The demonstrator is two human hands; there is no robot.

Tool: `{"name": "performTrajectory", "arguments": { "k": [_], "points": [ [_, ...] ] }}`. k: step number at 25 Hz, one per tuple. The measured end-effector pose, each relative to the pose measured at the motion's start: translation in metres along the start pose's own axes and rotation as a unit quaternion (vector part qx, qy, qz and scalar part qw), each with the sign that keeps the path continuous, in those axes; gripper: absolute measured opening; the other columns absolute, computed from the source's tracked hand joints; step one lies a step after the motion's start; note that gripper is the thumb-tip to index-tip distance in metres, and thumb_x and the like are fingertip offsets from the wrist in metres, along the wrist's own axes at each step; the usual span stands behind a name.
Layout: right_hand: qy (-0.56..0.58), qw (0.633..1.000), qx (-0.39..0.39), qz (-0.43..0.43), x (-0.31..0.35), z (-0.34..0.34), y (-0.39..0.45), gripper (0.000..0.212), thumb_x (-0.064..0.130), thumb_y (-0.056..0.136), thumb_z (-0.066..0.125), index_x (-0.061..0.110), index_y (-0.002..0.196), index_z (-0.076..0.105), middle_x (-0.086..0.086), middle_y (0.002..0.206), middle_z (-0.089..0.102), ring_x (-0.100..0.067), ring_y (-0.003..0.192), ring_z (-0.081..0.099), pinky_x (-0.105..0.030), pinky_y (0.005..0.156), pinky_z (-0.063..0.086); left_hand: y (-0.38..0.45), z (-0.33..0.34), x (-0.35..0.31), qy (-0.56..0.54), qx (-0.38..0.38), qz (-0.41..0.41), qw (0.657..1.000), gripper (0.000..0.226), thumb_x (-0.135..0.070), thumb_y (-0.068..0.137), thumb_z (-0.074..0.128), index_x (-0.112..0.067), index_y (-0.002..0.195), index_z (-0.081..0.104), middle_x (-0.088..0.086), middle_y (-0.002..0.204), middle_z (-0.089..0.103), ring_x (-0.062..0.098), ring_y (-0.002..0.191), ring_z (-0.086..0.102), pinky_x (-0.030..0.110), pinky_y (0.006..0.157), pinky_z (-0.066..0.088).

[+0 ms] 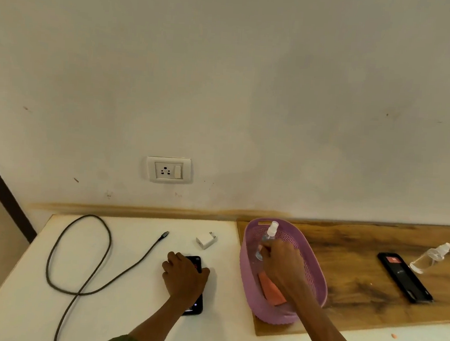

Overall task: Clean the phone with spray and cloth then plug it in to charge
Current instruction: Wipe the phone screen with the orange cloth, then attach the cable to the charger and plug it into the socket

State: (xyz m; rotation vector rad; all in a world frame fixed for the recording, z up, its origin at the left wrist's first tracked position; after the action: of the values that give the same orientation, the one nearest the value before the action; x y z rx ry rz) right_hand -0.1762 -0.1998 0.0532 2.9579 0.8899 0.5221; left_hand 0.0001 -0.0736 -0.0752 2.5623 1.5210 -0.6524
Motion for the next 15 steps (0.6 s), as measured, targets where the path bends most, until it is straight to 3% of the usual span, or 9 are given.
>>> {"name": "performTrajectory", "arguments": {
  "k": [3, 6, 10, 13, 15],
  "points": [
    [0.044, 0.997, -0.036, -0.044, 0.046, -0.002, 0.007, 0.02, 0.026, 0.098, 0.051, 0.027, 0.091, 0.069, 0.007, 0.076, 0.069, -0.005, 0.055, 0.058, -0.028, 0.066, 0.059, 0.0, 0.002, -0.001, -0.006, -0.003, -0.008, 1.0, 0.078, -0.067, 0.079, 0.058, -0.007, 0.126, 0.042, 0.007, 0.127, 0.041, 0.026, 0.115, 0.046, 0.033, 0.095, 0.047],
    [0.061, 0.996, -0.006, -0.068, 0.082, 0.022, 0.019, 0.023, 0.03, 0.096, 0.05, 0.029, 0.11, 0.069, 0.006, 0.098, 0.075, -0.017, 0.086, 0.07, -0.038, 0.084, 0.056, 0.001, 0.001, -0.002, 0.013, 0.013, -0.008, 1.0, 0.08, -0.068, 0.081, 0.055, -0.007, 0.131, 0.04, 0.007, 0.13, 0.04, 0.026, 0.117, 0.044, 0.035, 0.099, 0.044],
    [0.024, 0.992, 0.103, -0.075, 0.109, 0.089, 0.048, 0.035, 0.023, 0.096, 0.049, 0.029, 0.131, 0.055, 0.001, 0.128, 0.063, -0.02, 0.118, 0.058, -0.034, 0.096, 0.048, 0.027, -0.013, 0.014, 0.027, -0.026, 0.033, 0.999, 0.087, -0.07, 0.084, 0.046, -0.004, 0.139, 0.036, 0.01, 0.136, 0.041, 0.029, 0.121, 0.044, 0.037, 0.104, 0.04],
    [-0.031, 0.984, 0.16, -0.068, 0.106, 0.133, 0.069, 0.054, 0.011, 0.093, 0.051, 0.026, 0.143, 0.038, -0.008, 0.141, 0.042, -0.025, 0.13, 0.04, -0.035, 0.095, 0.047, 0.069, -0.033, 0.048, 0.098, -0.099, 0.074, 0.987, 0.056, -0.049, 0.093, 0.045, -0.007, 0.13, 0.045, 0.011, 0.125, 0.047, 0.029, 0.11, 0.048, 0.038, 0.095, 0.041],
    [-0.046, 0.981, 0.181, -0.061, 0.098, 0.154, 0.078, 0.065, 0.003, 0.089, 0.051, 0.029, 0.147, 0.033, -0.01, 0.148, 0.031, -0.028, 0.133, 0.035, -0.035, 0.096, 0.047, 0.091, -0.036, 0.072, 0.122, -0.091, 0.075, 0.986, 0.044, -0.038, 0.097, 0.045, -0.008, 0.13, 0.045, 0.011, 0.128, 0.046, 0.029, 0.111, 0.048, 0.038, 0.096, 0.04]
  ]
}}
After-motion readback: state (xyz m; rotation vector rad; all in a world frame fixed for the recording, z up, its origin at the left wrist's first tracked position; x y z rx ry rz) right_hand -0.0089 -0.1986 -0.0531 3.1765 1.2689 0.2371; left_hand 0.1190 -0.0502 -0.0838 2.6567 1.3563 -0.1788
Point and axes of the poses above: each hand's wrist, its own y-axis towards the middle knuckle, its own z-axis out of the palm, x = y × z, the point moved 2 cm from there along y, towards the middle knuckle
